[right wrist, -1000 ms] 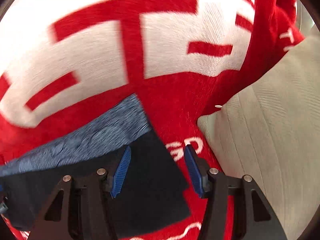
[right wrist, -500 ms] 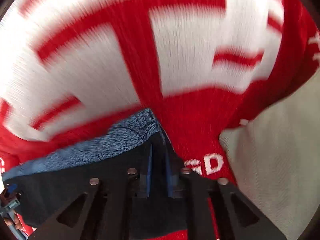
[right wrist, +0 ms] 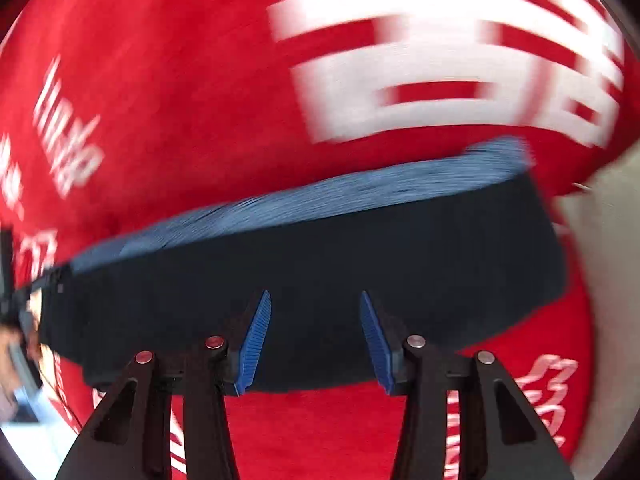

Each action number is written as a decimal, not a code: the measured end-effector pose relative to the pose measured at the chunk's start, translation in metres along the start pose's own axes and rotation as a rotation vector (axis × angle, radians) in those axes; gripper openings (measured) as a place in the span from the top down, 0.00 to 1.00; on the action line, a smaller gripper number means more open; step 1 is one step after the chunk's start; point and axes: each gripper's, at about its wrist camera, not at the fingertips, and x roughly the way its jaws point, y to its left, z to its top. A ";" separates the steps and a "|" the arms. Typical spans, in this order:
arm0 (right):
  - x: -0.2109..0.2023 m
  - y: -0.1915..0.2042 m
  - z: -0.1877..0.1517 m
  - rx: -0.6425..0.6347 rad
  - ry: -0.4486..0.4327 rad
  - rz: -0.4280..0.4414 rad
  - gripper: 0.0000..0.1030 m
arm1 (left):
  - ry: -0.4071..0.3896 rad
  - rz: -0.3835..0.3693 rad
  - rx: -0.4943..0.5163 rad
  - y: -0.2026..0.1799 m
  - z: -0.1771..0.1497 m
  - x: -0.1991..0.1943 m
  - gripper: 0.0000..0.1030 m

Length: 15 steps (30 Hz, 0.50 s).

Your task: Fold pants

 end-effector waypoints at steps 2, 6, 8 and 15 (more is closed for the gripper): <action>0.023 0.027 -0.005 -0.063 0.022 -0.011 0.51 | 0.033 0.038 0.000 0.003 -0.013 0.024 0.13; 0.053 0.039 -0.010 -0.111 0.072 -0.087 0.51 | -0.014 0.032 0.059 0.005 -0.018 0.036 0.00; 0.040 0.041 -0.007 -0.059 0.091 -0.099 0.51 | 0.001 0.009 0.085 0.005 -0.018 0.023 0.00; 0.017 0.100 -0.062 0.159 0.237 0.437 0.51 | -0.001 -0.016 0.135 0.047 -0.070 -0.025 0.00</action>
